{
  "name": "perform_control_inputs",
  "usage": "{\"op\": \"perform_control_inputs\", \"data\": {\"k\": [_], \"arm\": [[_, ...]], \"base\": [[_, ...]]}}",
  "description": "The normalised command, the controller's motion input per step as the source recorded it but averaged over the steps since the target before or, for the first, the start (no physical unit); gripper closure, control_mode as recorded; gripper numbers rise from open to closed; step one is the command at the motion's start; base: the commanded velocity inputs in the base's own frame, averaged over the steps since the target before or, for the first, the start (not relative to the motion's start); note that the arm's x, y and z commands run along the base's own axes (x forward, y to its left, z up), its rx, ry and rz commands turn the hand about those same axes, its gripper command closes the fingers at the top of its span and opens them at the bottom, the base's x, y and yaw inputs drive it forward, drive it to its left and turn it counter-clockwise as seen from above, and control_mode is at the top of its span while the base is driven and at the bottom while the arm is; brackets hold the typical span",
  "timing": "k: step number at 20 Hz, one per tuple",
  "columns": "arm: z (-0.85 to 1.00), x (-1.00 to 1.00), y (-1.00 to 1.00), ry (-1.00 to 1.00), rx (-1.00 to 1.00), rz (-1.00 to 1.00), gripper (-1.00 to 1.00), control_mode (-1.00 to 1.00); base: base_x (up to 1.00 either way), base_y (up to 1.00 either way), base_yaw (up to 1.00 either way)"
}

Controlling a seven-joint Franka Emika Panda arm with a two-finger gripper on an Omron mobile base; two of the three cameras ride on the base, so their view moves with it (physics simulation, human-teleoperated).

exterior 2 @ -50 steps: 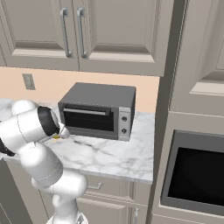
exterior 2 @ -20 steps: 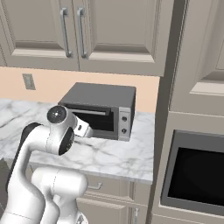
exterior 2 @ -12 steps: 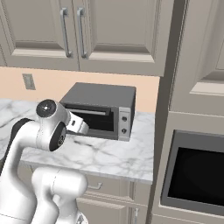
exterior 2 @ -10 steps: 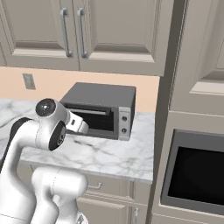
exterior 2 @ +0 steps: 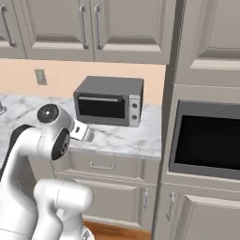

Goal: Place the orange in the correct fridge rack based on whether it is a fruit or vegetable. Finally, close the fridge door.

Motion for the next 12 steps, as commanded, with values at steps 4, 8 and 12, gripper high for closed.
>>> {"op": "perform_control_inputs", "data": {"k": [4, 8, 12], "arm": [[0.0, 0.0, 0.0, 0.0, 0.0, 0.0, 1.0, 1.0], [0.0, 0.0, 0.0, 0.0, 0.0, 0.0, 1.0, 1.0], [0.0, 0.0, 0.0, 0.0, 0.0, 0.0, 1.0, 1.0]], "base": [[-0.68, -0.22, -0.35], [-0.27, -0.44, -0.41], [-0.11, -0.64, -0.49]]}}
